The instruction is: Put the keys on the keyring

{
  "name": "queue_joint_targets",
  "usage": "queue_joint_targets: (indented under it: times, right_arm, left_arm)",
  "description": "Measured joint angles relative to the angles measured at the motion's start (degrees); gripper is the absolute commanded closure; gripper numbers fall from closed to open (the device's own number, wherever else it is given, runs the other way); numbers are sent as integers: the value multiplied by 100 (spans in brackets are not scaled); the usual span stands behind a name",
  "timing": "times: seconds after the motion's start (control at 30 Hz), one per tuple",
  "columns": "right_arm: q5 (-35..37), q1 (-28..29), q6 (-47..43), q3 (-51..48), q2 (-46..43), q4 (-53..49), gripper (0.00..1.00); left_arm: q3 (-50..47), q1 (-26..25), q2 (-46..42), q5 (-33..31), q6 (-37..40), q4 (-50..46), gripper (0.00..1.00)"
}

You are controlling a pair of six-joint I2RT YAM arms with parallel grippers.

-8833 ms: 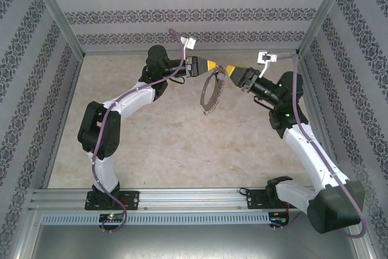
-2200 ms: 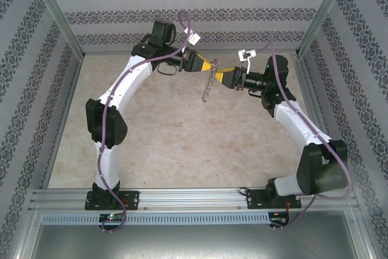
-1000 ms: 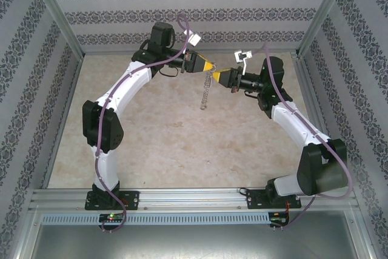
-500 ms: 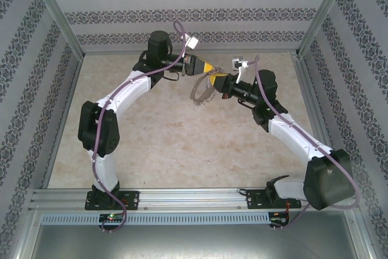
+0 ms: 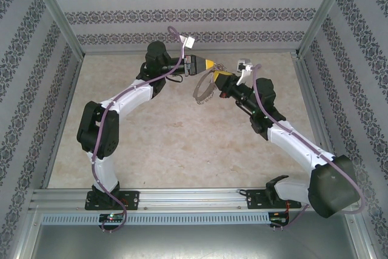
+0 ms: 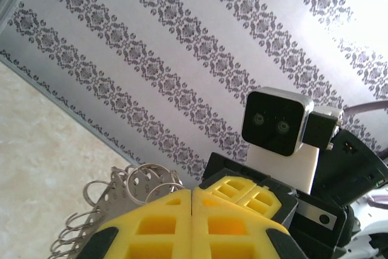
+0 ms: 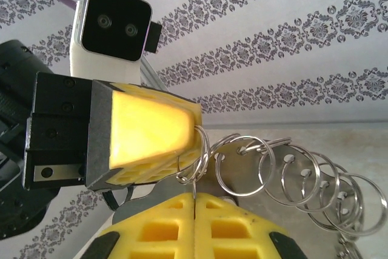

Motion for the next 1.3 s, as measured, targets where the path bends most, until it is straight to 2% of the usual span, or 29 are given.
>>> queue_joint_targets:
  times: [0.3,0.67,0.7,0.83,0.93,1.1,1.3]
  right_arm:
    - [363,251,44,140,203,0,100]
    - [79,319,-50,743,590,-389,100]
    - [7,299,-68,758,590,-422,99]
    - [-468,155,-37,756,586,-535,72]
    - [-1029,90,79,678,439,-673,58]
    - [-1563,-396,262,437,-205,-688,56]
    - [-1600,-999,599,247,-776,-352,60]
  left_arm:
    - [-380,-44,0,-487,-616,813,100]
    - [-431,-63,0,-861,-866,1174,100]
    - [-442,-63,0,-866,-872,1174,100]
    - [-459,-76,2,-931,-872,1185,100]
    - [-459,-101,2,-1029,-872,1215,100]
    - [-457,-111,72,-1047,-903,1329,100]
    - [-444,-111,173,-1045,-938,1349,100]
